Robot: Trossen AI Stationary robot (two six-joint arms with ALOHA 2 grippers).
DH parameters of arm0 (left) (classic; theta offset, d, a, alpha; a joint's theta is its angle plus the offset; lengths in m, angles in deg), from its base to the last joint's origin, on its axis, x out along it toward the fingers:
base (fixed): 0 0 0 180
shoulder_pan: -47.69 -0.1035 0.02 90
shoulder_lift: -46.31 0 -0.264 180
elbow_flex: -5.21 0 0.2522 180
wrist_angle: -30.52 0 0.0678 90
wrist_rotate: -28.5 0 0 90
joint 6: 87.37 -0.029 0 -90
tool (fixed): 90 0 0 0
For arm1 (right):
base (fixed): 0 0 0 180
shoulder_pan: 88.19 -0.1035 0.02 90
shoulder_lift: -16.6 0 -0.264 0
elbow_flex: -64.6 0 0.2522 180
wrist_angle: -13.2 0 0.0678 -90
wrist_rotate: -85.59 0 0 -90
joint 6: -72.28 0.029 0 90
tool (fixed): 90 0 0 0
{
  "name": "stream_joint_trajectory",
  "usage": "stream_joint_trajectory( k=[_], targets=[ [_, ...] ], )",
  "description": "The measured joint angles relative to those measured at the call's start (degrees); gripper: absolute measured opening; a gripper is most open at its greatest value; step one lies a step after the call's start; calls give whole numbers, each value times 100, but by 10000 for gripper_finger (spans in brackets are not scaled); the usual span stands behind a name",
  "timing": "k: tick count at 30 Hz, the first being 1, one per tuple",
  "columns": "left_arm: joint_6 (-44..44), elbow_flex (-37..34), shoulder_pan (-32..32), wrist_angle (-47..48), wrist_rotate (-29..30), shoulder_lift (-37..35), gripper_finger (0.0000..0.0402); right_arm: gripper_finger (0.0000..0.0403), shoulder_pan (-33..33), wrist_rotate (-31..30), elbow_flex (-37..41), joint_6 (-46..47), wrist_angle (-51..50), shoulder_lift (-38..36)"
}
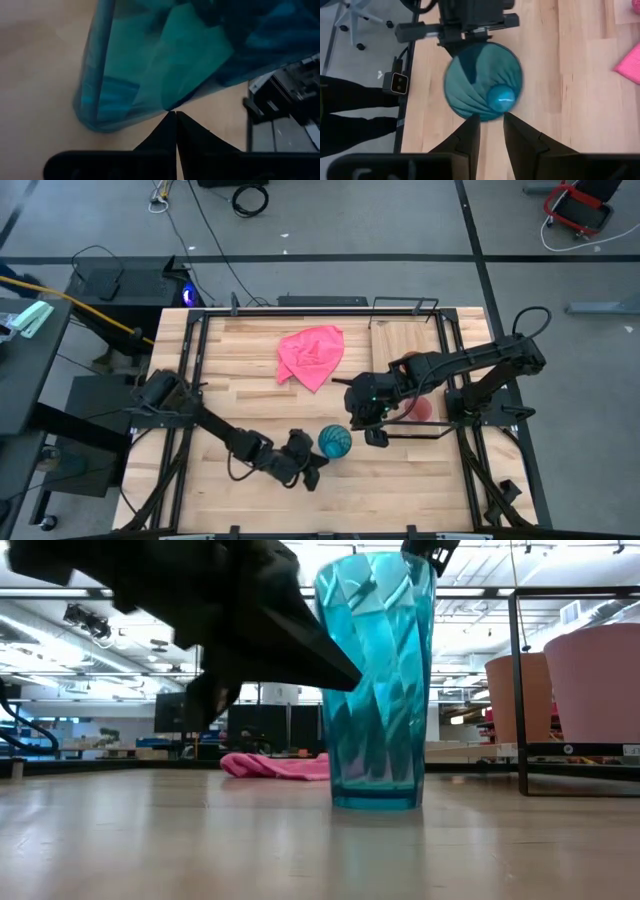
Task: Stack small to large cups/mugs on shelf
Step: Put the blue glass cup on the shelf
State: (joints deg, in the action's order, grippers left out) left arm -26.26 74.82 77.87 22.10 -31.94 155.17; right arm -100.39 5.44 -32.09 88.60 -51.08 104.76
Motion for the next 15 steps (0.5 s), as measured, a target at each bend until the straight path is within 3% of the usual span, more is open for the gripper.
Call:
stream_joint_trajectory(
  k=[15],
  targets=[
    [-592, -2, -925, -20, -117, 0, 13, 94, 584, -48, 0, -40, -256, 0]
  ],
)
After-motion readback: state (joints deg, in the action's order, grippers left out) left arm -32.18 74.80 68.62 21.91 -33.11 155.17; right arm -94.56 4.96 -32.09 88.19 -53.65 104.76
